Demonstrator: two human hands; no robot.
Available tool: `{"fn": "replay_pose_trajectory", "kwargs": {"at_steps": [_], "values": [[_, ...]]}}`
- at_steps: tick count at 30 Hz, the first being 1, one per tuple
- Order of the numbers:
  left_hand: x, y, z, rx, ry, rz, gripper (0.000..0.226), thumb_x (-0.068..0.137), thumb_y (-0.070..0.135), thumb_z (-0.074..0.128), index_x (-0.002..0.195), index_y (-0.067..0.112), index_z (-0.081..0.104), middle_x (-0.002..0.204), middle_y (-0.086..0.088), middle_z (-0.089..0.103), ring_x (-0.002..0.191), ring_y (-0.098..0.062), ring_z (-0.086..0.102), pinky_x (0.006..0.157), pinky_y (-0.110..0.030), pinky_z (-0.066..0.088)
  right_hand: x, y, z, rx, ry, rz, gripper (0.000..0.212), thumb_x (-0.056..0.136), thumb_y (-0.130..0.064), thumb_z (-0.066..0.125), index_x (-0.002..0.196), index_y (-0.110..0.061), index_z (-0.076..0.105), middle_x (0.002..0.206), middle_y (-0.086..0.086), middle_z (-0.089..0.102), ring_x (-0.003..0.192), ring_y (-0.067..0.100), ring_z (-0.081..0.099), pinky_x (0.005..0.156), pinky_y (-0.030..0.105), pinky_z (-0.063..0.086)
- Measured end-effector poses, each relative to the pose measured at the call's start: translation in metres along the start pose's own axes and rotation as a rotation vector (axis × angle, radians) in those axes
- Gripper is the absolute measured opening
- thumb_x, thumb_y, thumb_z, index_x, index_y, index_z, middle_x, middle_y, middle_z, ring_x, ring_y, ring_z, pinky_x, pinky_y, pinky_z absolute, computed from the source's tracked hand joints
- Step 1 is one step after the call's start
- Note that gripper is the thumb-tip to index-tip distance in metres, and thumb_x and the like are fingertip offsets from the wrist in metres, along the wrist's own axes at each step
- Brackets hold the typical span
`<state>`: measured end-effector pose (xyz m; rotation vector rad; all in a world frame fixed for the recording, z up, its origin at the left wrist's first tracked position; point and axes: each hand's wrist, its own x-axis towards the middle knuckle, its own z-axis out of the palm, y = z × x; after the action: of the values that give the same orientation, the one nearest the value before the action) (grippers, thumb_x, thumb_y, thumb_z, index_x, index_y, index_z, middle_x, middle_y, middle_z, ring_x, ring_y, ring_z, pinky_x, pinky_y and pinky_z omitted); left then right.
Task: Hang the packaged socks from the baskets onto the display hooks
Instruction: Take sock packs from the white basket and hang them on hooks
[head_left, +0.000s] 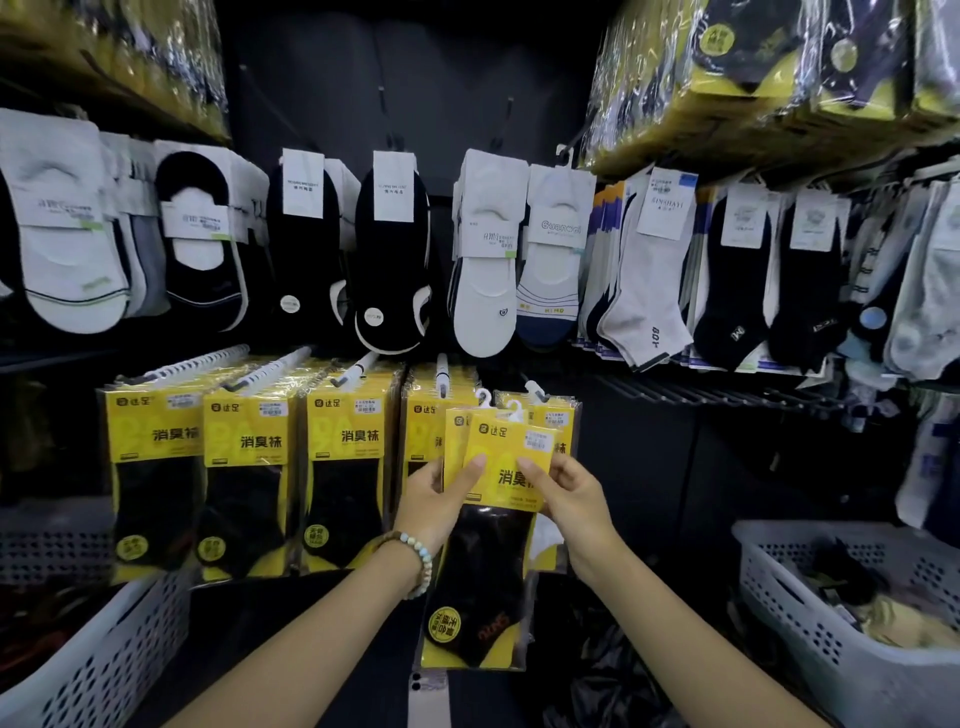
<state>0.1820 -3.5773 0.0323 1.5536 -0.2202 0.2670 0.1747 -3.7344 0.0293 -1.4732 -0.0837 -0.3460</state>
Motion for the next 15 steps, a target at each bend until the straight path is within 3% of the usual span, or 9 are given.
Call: {"fn": "replay_pose_trajectory", "kwargs": {"at_steps": [2, 4, 6, 9, 15], "values": [[0.0, 0.0, -0.001, 0.028, -0.011, 0.02, 0.026, 0.087, 0.046, 0.052, 0.077, 0.024, 0.062, 0.049, 0.02, 0.06, 0.046, 0.006, 0.057, 0.046, -0.005, 0.04, 0.001, 0.004, -0.008, 0.008, 0.008, 0.029, 0.021, 0.084, -0.028, 0.071, 0.099, -0.014, 0.067, 0.102, 0.007, 0.073, 0.101, 0.023, 0.068, 0.097, 0.045, 0.05], [0.004, 0.0, -0.004, 0.1, 0.029, 0.017, 0.044, 0.088, 0.052, 0.044, 0.064, 0.016, 0.048, 0.031, 0.011, 0.03, 0.029, -0.004, 0.033, 0.047, -0.015, 0.036, 0.002, 0.008, -0.018, 0.035, 0.026, 0.062, 0.019, 0.087, -0.026, 0.066, 0.103, -0.014, 0.064, 0.102, 0.006, 0.073, 0.097, 0.022, 0.07, 0.095, 0.043, 0.052], [0.01, 0.0, -0.009, 0.178, 0.082, 0.032, 0.045, 0.089, 0.051, 0.043, 0.061, 0.016, 0.038, 0.04, 0.011, 0.019, 0.031, -0.005, 0.022, 0.047, -0.013, 0.033, 0.005, 0.011, -0.029, 0.031, 0.058, 0.082, 0.015, 0.093, -0.022, 0.058, 0.105, -0.014, 0.063, 0.103, 0.006, 0.073, 0.098, 0.022, 0.069, 0.095, 0.043, 0.052], [0.017, 0.0, -0.018, 0.226, 0.136, 0.072, 0.043, 0.091, 0.046, 0.045, 0.058, 0.021, 0.037, 0.048, 0.008, 0.021, 0.036, -0.003, 0.025, 0.045, -0.014, 0.03, 0.015, 0.01, -0.045, -0.03, 0.13, 0.069, 0.013, 0.098, -0.018, 0.049, 0.103, -0.015, 0.062, 0.105, 0.006, 0.071, 0.101, 0.023, 0.067, 0.097, 0.043, 0.049], [0.028, -0.003, -0.033, 0.265, 0.154, 0.115, 0.044, 0.09, 0.048, 0.044, 0.065, 0.011, 0.04, 0.048, 0.008, 0.023, 0.044, -0.009, 0.026, 0.052, -0.023, 0.028, 0.043, 0.001, -0.061, -0.098, 0.197, -0.029, 0.01, 0.098, -0.015, 0.05, 0.101, -0.019, 0.059, 0.1, 0.0, 0.07, 0.087, 0.007, 0.066, 0.068, 0.017, 0.049]]}}
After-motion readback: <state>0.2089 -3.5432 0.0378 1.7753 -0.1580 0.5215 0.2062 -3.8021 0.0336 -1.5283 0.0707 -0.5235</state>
